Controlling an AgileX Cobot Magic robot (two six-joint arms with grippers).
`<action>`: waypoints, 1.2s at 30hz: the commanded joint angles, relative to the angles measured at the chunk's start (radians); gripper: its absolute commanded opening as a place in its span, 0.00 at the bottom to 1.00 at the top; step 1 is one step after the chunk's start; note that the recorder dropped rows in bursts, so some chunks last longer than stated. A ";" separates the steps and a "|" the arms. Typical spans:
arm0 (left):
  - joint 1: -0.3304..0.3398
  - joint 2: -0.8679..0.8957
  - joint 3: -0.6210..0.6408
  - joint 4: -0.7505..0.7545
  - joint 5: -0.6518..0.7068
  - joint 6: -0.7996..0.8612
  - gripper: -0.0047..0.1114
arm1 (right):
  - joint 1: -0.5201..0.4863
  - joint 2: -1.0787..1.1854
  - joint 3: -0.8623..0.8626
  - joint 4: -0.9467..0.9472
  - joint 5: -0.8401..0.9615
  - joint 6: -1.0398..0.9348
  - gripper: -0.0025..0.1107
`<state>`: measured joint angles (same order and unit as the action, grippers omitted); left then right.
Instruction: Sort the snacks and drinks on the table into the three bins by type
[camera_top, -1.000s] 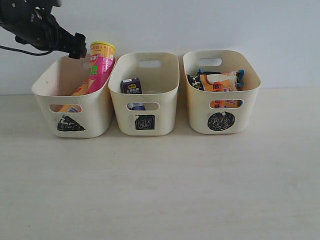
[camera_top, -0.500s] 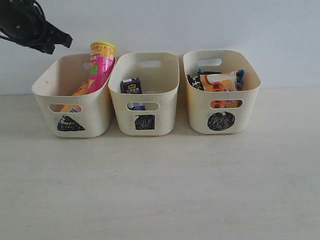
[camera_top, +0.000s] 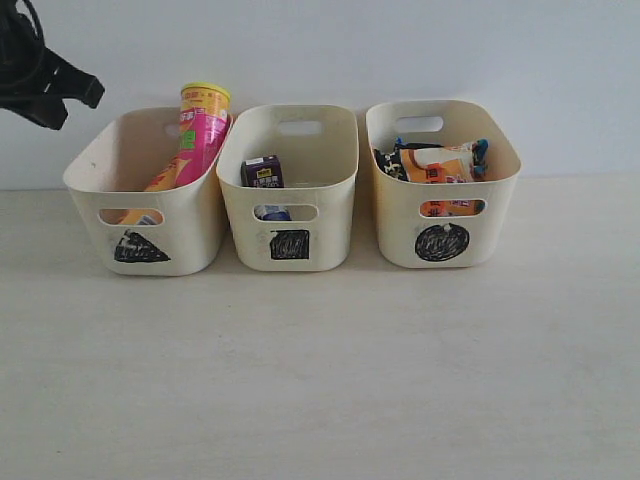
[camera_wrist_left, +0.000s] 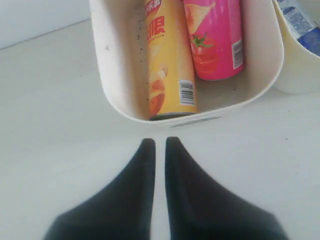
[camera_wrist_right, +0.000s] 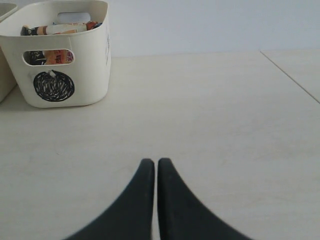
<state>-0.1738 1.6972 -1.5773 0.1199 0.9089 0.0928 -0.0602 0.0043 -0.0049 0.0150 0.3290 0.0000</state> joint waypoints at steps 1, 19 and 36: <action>0.001 -0.118 0.170 -0.045 -0.115 -0.014 0.08 | 0.000 -0.004 0.005 -0.002 -0.008 0.000 0.02; 0.001 -0.591 0.786 -0.145 -0.445 -0.093 0.08 | 0.000 -0.004 0.005 -0.002 -0.006 0.000 0.02; -0.011 -0.914 1.028 -0.158 -0.611 -0.093 0.08 | 0.000 -0.004 0.005 -0.002 -0.006 0.000 0.02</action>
<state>-0.1775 0.8357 -0.5888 -0.0433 0.3789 0.0000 -0.0602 0.0043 -0.0049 0.0150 0.3290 0.0000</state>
